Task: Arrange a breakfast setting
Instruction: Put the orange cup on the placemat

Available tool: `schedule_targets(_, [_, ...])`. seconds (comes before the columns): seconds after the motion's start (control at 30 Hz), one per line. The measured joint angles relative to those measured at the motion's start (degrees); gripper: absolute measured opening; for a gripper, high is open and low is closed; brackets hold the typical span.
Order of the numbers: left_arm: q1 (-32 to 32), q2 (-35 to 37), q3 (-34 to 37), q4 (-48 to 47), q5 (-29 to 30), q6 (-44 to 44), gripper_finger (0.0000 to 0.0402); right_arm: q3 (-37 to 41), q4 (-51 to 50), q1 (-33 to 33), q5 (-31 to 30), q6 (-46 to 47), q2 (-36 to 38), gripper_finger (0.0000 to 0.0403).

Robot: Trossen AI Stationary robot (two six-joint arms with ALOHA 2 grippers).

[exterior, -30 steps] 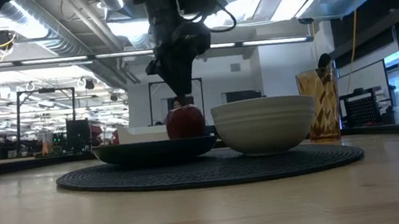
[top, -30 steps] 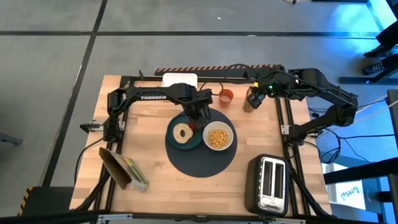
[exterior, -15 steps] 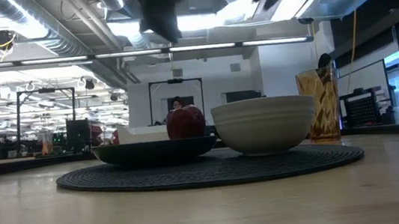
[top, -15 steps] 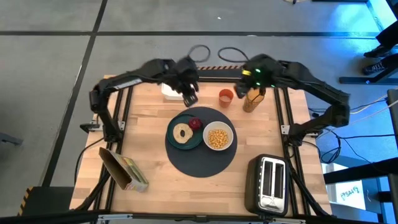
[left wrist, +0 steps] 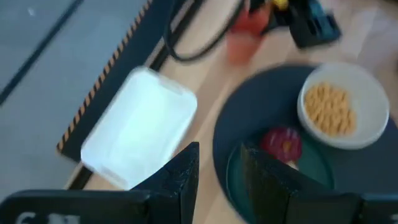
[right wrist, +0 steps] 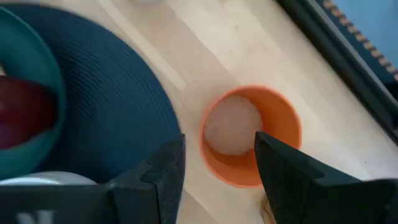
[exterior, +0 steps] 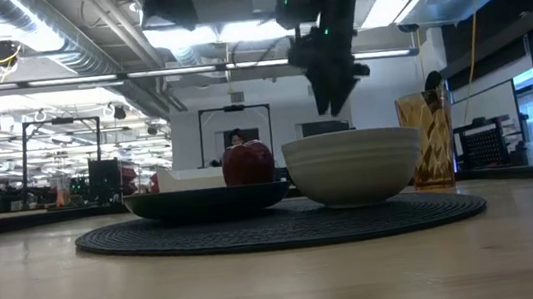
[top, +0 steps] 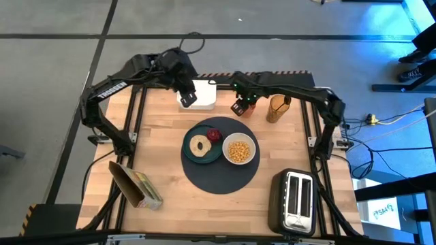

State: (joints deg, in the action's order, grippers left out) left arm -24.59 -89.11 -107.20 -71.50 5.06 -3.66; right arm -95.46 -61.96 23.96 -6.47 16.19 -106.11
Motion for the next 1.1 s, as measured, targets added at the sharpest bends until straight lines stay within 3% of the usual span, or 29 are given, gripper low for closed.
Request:
schedule_targets(0.6, [-0.4, -0.5, 9.9, -1.8, 0.4, 4.1, 0.0114, 0.0, 1.6, 1.2, 5.9, -0.4, -7.8, 0.0175])
schedule_targets(0.73, [-0.4, -0.5, 10.0, -1.8, 0.4, 4.3, 0.0109, 0.0, 2.0, 1.2, 5.6, -0.4, -9.2, 0.0124])
schedule_targets(0.9, [-0.4, -0.5, 10.0, -1.8, 0.4, 4.3, 0.0090, -0.1, 2.4, 1.2, 5.9, -1.5, -9.9, 0.0015])
schedule_targets(1.1, [-0.4, -0.5, 10.0, -1.8, 0.4, 5.1, 0.0068, -3.3, 0.2, -1.9, 5.6, -0.9, -10.0, 0.0006])
